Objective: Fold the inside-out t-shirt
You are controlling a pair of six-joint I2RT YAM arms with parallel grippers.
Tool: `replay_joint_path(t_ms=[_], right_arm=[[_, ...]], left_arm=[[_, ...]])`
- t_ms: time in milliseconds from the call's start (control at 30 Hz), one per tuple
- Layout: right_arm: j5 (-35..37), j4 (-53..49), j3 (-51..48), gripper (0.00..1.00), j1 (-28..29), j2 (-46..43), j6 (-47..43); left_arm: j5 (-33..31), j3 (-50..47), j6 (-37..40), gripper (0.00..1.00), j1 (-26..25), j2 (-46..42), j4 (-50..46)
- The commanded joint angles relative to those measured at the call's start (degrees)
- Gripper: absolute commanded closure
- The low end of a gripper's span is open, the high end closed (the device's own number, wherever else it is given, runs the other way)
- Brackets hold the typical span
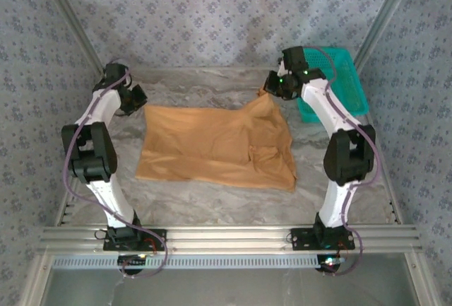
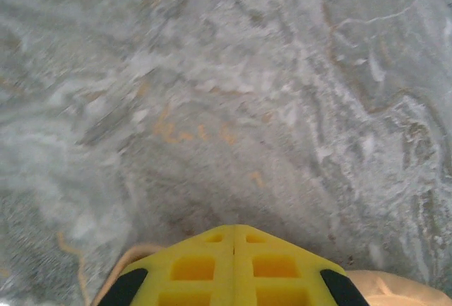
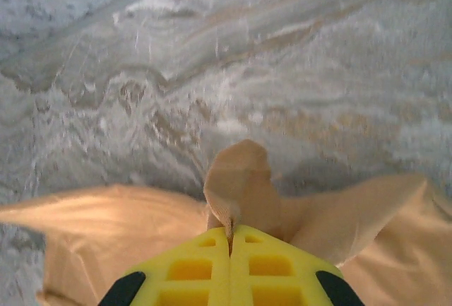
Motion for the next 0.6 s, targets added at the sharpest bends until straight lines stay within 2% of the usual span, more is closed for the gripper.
replay_joint_path(t_ms=[0, 167, 333, 567], right_arm=[[1.1, 0.7, -7.6, 1.00, 0.6, -6.6, -0.9], [4.2, 2.2, -19.6, 1.00, 2.8, -17.0, 0.3], [5.8, 1.8, -29.8, 1.00, 2.7, -25.6, 1.7], [5.8, -0.6, -38.3, 1.00, 2.7, -30.4, 2.2]], left_arm=[[1.0, -3.5, -1.0, 1.00, 0.2, -3.4, 2.1], [0.0, -9.1, -0.8, 1.00, 0.3, -8.1, 3.3], [-0.8, -13.6, -0.6, 1.00, 0.4, -11.7, 3.5], [-2.2, -19.1, 0.2, 1.00, 0.8, -15.5, 3.1]])
